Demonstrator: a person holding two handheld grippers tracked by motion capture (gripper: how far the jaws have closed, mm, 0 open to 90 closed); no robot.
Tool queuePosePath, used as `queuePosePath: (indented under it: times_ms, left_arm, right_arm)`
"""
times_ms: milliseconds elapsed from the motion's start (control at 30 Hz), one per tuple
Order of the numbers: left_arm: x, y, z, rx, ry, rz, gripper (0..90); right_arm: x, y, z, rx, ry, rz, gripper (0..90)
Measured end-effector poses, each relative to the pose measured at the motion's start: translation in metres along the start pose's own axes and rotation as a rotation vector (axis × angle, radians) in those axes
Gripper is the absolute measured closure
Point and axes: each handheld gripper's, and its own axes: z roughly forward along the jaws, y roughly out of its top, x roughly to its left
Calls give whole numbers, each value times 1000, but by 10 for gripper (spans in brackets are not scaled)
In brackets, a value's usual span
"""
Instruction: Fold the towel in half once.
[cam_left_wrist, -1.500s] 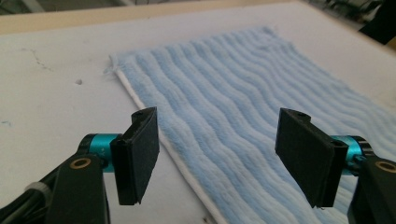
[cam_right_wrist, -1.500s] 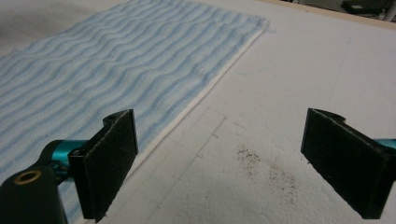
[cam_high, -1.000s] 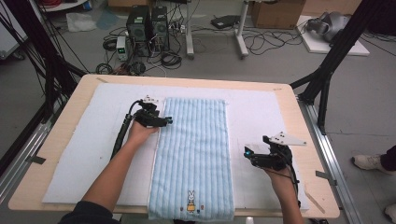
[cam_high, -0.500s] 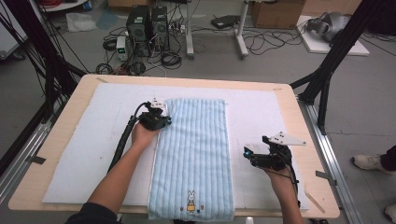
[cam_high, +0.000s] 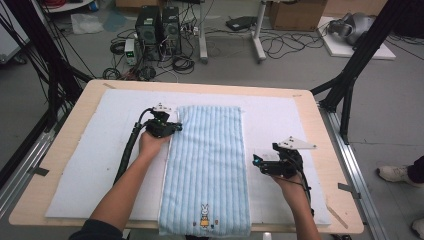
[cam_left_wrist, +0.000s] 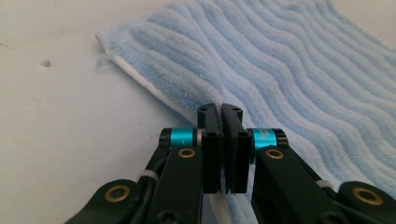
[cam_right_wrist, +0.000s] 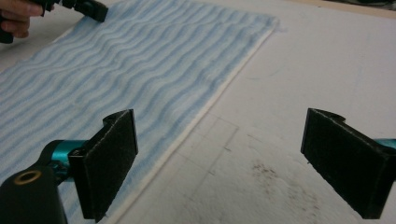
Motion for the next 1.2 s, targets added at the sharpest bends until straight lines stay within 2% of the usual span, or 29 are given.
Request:
queuePosePath:
  times_ms: [33,100,167,233,400,533,633,800,933,1033,1100,1133,1200]
  left_arm:
    - [0,0,-1,-8,-6,-10,865]
    - [2,0,-3,-23,-15,-26,864]
    - [3,0,-4,-33,-25,-33,864]
    - [4,-1,-5,-39,-40,-31,863]
    - [6,-1,-5,-40,-51,-26,862]
    - [7,-2,-5,-43,-57,-32,862]
    - [7,-2,-4,-41,-58,-31,862]
    - [7,-3,-2,-38,-57,-29,862]
    - [8,-4,-1,-33,-54,-35,862]
    - [9,-4,-1,-28,-49,-47,862]
    - [10,-5,-1,-21,-51,-49,862]
    - [10,-5,-1,-16,-49,-46,862]
    - [10,-6,0,-9,-52,-51,862]
  right_arm:
    - [0,3,5,10,-2,-8,104]
    - [-1,7,15,25,-5,-2,174]
    - [-5,15,30,44,0,20,193]
    - [-8,24,44,65,13,21,202]
    - [-11,48,71,121,10,-9,267]
    - [-18,59,87,134,24,19,375]
    - [-21,61,99,149,22,39,444]
    - [-20,64,119,217,-26,31,483]
    - [-19,65,132,243,-72,32,520]
    - [-19,65,140,249,-80,60,554]
    - [-17,64,142,262,-98,50,582]
    - [-16,64,142,265,-103,43,603]
    - [-15,65,141,273,-100,33,715]
